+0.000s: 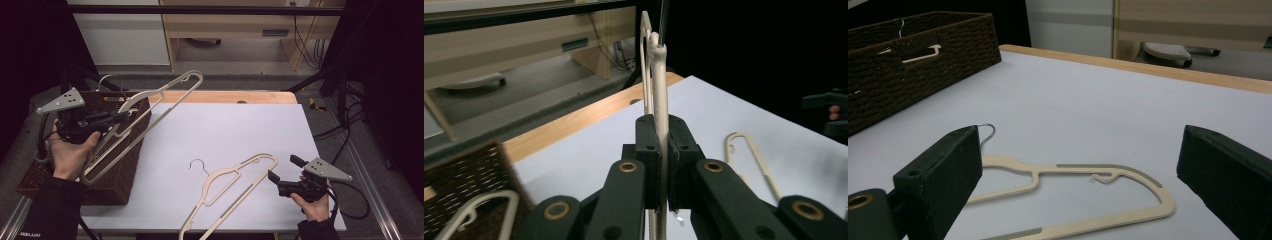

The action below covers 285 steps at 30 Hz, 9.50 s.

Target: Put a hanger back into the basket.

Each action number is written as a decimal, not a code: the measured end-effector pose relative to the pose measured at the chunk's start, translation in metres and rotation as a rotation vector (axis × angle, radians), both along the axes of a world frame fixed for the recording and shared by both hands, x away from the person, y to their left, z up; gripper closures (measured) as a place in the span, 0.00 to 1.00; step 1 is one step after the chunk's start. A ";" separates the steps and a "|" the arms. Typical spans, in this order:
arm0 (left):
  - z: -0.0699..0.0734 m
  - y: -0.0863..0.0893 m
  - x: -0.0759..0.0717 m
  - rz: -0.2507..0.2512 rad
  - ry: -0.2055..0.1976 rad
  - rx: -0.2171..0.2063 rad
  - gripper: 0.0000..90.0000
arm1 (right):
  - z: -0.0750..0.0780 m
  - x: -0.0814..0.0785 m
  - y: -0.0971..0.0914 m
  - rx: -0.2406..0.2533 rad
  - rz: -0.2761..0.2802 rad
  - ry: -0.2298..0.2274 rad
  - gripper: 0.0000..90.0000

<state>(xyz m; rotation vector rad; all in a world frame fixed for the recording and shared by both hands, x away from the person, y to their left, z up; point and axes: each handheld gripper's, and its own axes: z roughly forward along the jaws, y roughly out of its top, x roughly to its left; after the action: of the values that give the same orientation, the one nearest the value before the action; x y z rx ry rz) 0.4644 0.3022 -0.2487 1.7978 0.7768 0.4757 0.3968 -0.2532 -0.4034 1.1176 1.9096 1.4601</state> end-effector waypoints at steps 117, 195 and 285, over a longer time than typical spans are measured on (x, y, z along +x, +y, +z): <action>-0.089 -0.013 -0.050 0.153 -0.051 -0.111 0.09 | 0.008 0.023 0.043 -0.009 0.049 0.028 0.06; -0.195 -0.104 -0.060 -0.115 0.192 0.060 0.10 | -0.066 0.094 0.209 -0.369 0.196 0.406 0.99; -0.103 -0.116 -0.051 -0.196 0.183 -0.058 0.95 | 0.018 0.025 0.022 -0.018 0.018 0.013 0.10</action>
<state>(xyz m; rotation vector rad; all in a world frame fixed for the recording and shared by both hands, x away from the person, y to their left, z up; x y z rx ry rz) 0.4129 0.1863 -0.3521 1.8578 0.7218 0.1601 0.4218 -0.2315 -0.3849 1.1072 1.9431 1.4457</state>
